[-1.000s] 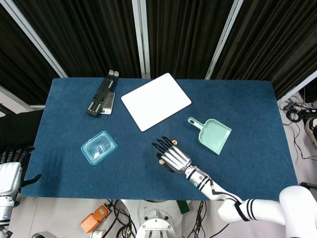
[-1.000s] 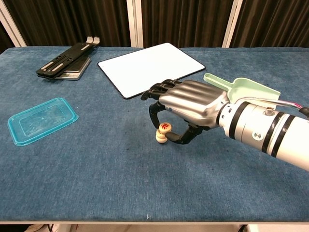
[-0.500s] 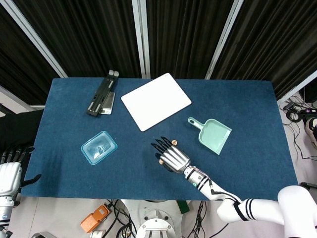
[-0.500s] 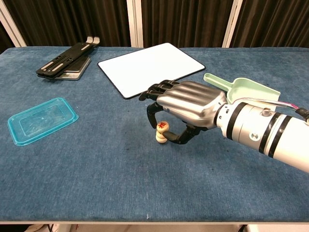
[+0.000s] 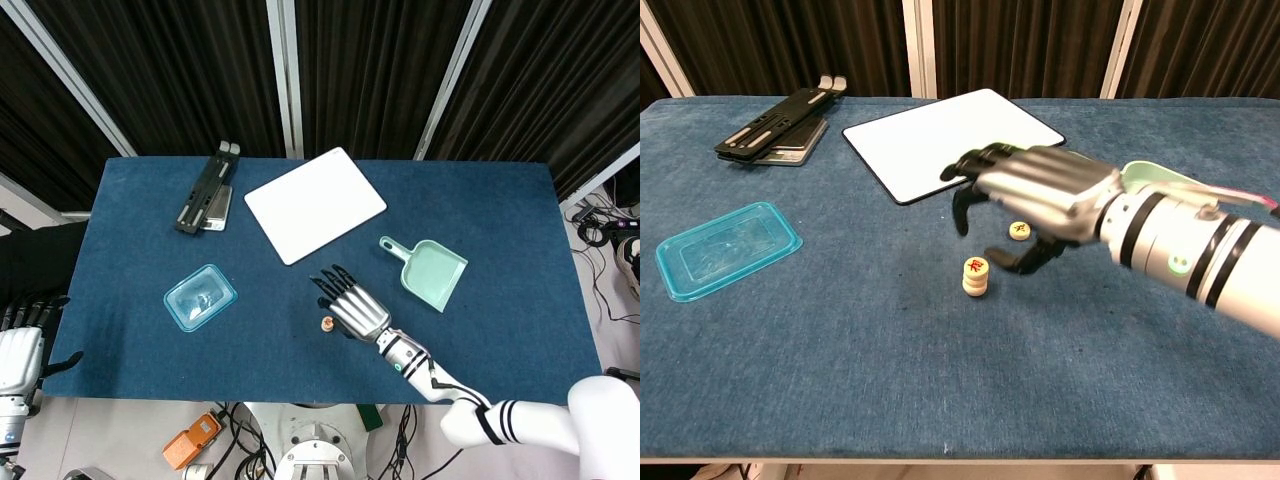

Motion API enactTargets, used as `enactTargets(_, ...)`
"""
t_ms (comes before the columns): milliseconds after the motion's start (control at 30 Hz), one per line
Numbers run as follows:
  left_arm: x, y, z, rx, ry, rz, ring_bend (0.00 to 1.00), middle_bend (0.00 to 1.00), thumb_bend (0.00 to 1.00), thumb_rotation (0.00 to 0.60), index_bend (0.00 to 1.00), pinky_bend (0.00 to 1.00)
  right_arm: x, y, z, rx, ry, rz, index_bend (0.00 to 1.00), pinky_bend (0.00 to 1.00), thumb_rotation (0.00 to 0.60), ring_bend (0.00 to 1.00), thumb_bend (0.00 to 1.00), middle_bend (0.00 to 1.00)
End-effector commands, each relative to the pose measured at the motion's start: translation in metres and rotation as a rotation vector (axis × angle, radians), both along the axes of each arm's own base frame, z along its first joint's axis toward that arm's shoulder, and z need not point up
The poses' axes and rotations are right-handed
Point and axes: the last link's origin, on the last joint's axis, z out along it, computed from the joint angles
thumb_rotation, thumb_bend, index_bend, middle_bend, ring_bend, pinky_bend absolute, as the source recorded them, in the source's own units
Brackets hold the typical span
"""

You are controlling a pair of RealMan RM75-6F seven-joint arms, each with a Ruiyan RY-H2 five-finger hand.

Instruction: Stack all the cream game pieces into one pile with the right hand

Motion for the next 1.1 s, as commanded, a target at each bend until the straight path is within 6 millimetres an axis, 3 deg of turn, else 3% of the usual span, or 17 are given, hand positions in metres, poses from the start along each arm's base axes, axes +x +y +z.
enactTargets(33,0.000,0.000,0.000,-0.002,0.000,0.000,0.08,0.14,0.07,0.600,0.20,0.00,-0.011,-0.018,0.009,-0.045,0.014,-0.070,0.41,0.02,0.600,0.01,0.47,0.15)
enactTargets(133,0.001,0.001,-0.001,-0.003,0.002,-0.004,0.08,0.14,0.07,0.600,0.20,0.00,-0.021,-0.033,0.007,-0.052,0.054,-0.128,0.40,0.02,0.600,0.01,0.41,0.15)
enactTargets(433,0.001,0.000,0.000,-0.007,0.008,0.002,0.08,0.14,0.07,0.600,0.20,0.00,-0.030,-0.047,-0.007,-0.044,0.095,-0.181,0.44,0.02,0.600,0.01,0.41,0.15)
enactTargets(1100,0.001,0.001,0.000,-0.005,0.009,0.006,0.08,0.14,0.07,0.600,0.20,0.00,-0.030,-0.057,-0.020,-0.028,0.101,-0.205,0.49,0.02,0.600,0.01,0.43,0.15)
